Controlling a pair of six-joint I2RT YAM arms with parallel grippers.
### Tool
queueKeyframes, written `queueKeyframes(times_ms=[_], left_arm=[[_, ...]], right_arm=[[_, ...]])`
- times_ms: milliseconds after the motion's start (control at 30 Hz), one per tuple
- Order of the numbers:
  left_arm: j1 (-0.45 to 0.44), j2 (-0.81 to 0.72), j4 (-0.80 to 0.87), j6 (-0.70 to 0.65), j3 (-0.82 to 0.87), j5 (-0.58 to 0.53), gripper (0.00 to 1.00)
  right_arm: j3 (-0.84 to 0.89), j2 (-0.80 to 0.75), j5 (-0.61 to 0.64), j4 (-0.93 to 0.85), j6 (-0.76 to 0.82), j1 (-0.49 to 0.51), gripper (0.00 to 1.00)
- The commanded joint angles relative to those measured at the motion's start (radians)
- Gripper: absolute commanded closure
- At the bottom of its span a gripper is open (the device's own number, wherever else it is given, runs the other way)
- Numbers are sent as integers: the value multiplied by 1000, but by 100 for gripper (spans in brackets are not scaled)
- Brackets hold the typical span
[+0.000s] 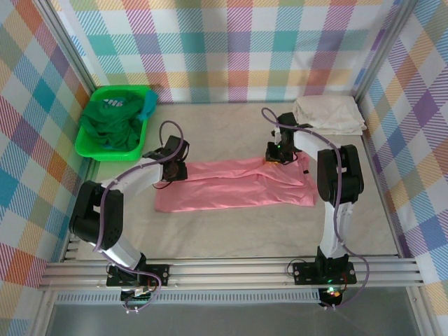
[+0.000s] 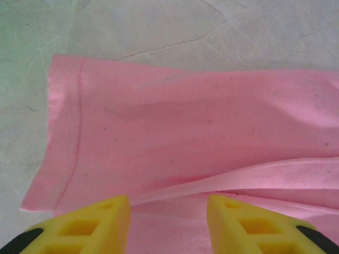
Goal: Fold and stack the t-shirts
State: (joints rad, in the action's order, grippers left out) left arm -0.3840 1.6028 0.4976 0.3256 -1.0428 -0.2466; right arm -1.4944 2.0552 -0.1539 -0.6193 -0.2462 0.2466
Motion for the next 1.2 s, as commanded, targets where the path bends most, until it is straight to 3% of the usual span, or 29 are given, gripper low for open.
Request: queueKeyframes(times_ms=[0, 100, 400, 700, 767, 800, 867, 900, 967, 1000, 1167], left_arm=[[-10, -37, 27, 18, 16, -22, 57], [-10, -31, 30, 21, 15, -29, 57], [-10, -55, 39, 32, 26, -45, 57], [-10, -107, 24, 44, 80, -79, 56], [-8, -109, 25, 49, 87, -93, 50], [-6, -107, 23, 53, 92, -100, 49], [2, -100, 7, 50, 100, -93, 50], [8, -92, -1, 47, 98, -86, 50], [20, -65, 2, 40, 67, -75, 50], [24, -47, 9, 33, 43, -74, 50], [33, 26, 27, 2, -76, -76, 49]], right_arm=[[24, -84, 11, -9, 10, 11, 87], [49, -110, 23, -19, 6, 11, 100], [162, -220, 12, -17, -43, 27, 100], [368, -431, 54, -15, -135, 133, 100], [418, -462, 71, -17, -152, 151, 100], [443, -471, 77, -23, -163, 155, 88], [488, -488, 71, -21, -178, 156, 95], [502, -496, 76, -28, -189, 155, 91], [507, -511, 84, -54, -200, 155, 66], [507, -521, 101, -63, -207, 156, 62], [424, -539, 142, -81, -197, 154, 59]])
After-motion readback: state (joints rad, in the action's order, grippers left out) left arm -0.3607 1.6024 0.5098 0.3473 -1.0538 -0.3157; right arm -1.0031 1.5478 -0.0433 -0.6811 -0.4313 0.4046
